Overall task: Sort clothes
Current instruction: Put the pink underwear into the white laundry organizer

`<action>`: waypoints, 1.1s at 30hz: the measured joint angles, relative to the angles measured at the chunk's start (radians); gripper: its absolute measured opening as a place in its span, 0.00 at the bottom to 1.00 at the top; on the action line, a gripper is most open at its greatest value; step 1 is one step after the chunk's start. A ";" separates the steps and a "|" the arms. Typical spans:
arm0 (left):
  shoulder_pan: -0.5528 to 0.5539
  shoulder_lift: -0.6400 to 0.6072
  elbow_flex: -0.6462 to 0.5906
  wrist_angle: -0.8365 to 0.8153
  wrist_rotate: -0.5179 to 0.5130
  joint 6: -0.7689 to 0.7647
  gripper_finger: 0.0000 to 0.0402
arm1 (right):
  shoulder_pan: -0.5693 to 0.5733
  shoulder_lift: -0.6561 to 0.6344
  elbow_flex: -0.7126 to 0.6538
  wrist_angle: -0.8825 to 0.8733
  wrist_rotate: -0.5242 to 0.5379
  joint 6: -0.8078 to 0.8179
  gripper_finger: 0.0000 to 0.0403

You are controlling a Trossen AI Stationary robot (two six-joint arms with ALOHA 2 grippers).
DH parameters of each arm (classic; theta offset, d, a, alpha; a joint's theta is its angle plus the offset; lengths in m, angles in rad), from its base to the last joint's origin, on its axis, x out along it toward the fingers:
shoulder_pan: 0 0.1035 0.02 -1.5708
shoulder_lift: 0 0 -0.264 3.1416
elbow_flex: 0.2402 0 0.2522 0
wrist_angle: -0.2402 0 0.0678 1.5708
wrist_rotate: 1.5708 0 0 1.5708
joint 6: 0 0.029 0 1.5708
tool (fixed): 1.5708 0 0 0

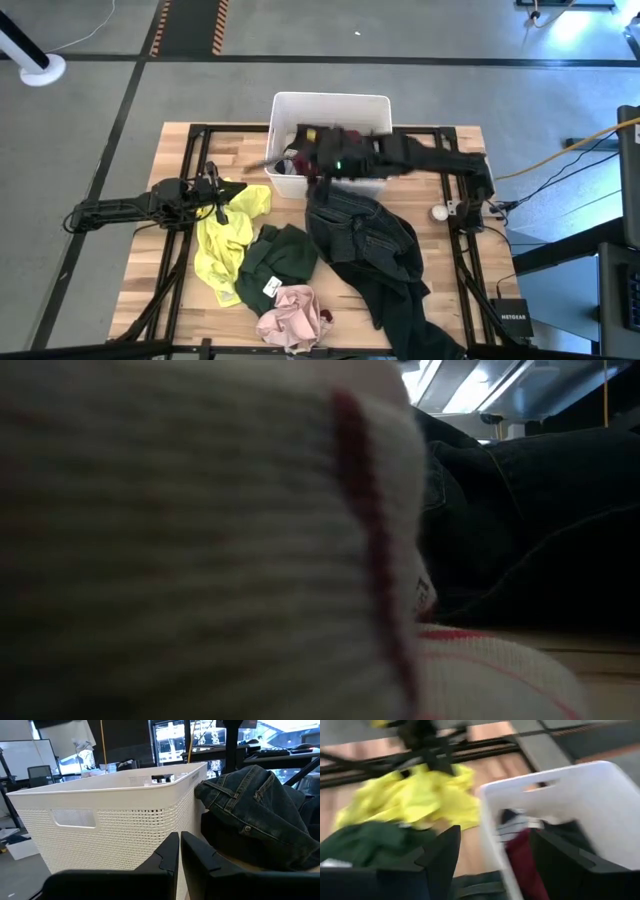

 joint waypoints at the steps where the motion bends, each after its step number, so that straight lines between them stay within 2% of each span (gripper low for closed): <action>1: 0.000 0.000 0.000 0.000 0.000 -0.001 0.03 | 0.026 -0.001 -0.011 0.004 -0.003 0.000 0.63; 6: 0.000 0.000 0.000 0.000 0.000 -0.001 0.03 | 0.156 -0.001 -0.085 0.028 -0.007 0.027 0.63; 10: 0.000 0.000 0.000 0.000 0.000 -0.013 0.03 | 0.249 -0.001 -0.199 0.098 -0.008 0.065 0.63; 15: 0.000 0.000 0.000 0.000 0.000 -0.017 0.03 | 0.330 0.000 -0.375 0.321 -0.024 0.054 0.63; 23: 0.000 0.000 0.000 0.000 0.000 -0.017 0.03 | 0.388 0.009 -0.625 0.696 -0.052 0.085 0.63; 27: 0.000 0.000 0.000 0.000 0.000 -0.017 0.03 | 0.400 0.063 -0.652 0.776 -0.080 0.085 0.63; 33: 0.000 0.000 0.000 0.000 0.000 -0.017 0.03 | 0.400 0.158 -0.641 0.773 -0.108 0.084 0.63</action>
